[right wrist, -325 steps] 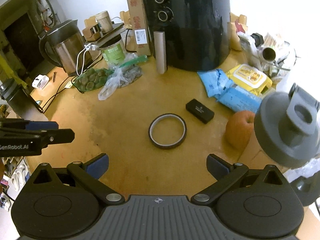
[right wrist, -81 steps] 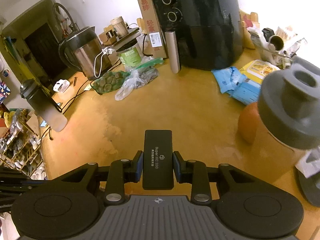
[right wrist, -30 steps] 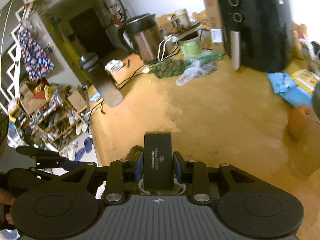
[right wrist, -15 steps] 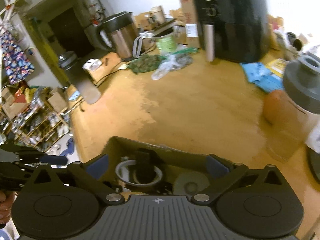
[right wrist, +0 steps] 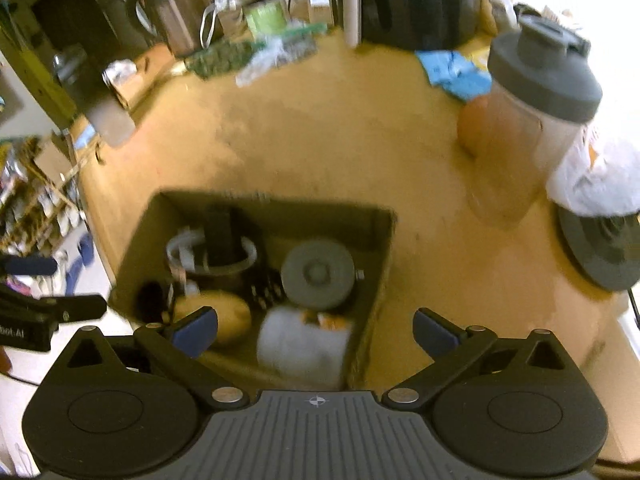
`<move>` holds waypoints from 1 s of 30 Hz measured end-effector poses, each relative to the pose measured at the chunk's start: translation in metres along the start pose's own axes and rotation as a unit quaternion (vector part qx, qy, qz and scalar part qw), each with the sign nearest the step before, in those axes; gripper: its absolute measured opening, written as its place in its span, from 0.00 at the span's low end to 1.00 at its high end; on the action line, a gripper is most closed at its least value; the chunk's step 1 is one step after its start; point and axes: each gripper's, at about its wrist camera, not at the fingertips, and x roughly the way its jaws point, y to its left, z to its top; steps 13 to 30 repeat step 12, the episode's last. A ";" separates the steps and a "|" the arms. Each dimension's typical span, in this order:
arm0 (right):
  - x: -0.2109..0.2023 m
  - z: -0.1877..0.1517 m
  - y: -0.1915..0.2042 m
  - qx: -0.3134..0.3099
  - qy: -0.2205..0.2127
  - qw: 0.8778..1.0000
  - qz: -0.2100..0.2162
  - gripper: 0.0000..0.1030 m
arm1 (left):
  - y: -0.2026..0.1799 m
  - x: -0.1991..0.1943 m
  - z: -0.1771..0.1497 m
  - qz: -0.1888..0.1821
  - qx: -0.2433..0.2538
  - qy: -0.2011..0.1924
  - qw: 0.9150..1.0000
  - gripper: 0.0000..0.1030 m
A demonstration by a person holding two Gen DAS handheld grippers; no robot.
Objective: Organize rigid objects
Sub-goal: 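Lift both open grippers out of the box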
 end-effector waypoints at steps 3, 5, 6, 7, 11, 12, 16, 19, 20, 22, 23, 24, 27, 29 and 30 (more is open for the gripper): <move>-0.001 -0.009 0.002 -0.005 0.022 1.000 -0.009 1.00 | -0.003 0.003 -0.007 0.003 0.008 0.015 1.000 1.00; 0.000 -0.017 0.002 -0.008 0.034 0.999 -0.012 1.00 | -0.005 0.004 -0.011 0.006 0.012 0.027 1.000 1.00; 0.002 -0.019 0.003 -0.009 0.039 0.999 -0.013 1.00 | -0.006 0.005 -0.012 0.009 0.012 0.032 0.999 1.00; 0.003 -0.023 0.003 -0.010 0.045 0.999 -0.015 1.00 | -0.006 0.007 -0.014 0.009 0.014 0.037 0.999 1.00; 0.006 -0.033 0.003 -0.010 0.060 0.998 -0.017 1.00 | -0.008 0.010 -0.019 -0.002 0.009 0.053 0.999 1.00; 0.006 -0.035 0.004 -0.010 0.061 0.998 -0.017 1.00 | -0.009 0.010 -0.020 -0.005 0.009 0.054 0.999 1.00; 0.006 -0.035 0.004 -0.010 0.061 0.998 -0.017 1.00 | -0.009 0.010 -0.020 -0.005 0.009 0.054 0.999 1.00; 0.006 -0.035 0.004 -0.010 0.061 0.998 -0.017 1.00 | -0.009 0.010 -0.020 -0.005 0.009 0.054 0.999 1.00; 0.006 -0.035 0.004 -0.010 0.061 0.998 -0.017 1.00 | -0.009 0.010 -0.020 -0.005 0.009 0.054 0.999 1.00; 0.006 -0.035 0.004 -0.010 0.061 0.998 -0.017 1.00 | -0.009 0.010 -0.020 -0.005 0.009 0.054 0.999 1.00; 0.006 -0.035 0.004 -0.010 0.061 0.998 -0.017 1.00 | -0.009 0.010 -0.020 -0.005 0.009 0.054 0.999 1.00; 0.006 -0.035 0.004 -0.010 0.061 0.998 -0.017 1.00 | -0.009 0.010 -0.020 -0.005 0.009 0.054 0.999 1.00; 0.006 -0.035 0.004 -0.010 0.061 0.998 -0.017 1.00 | -0.009 0.010 -0.020 -0.005 0.009 0.054 0.999 1.00; 0.006 -0.035 0.004 -0.010 0.061 0.998 -0.017 1.00 | -0.009 0.010 -0.020 -0.005 0.009 0.054 0.999 1.00; 0.006 -0.035 0.004 -0.010 0.061 0.998 -0.017 1.00 | -0.009 0.010 -0.020 -0.005 0.009 0.054 0.999 1.00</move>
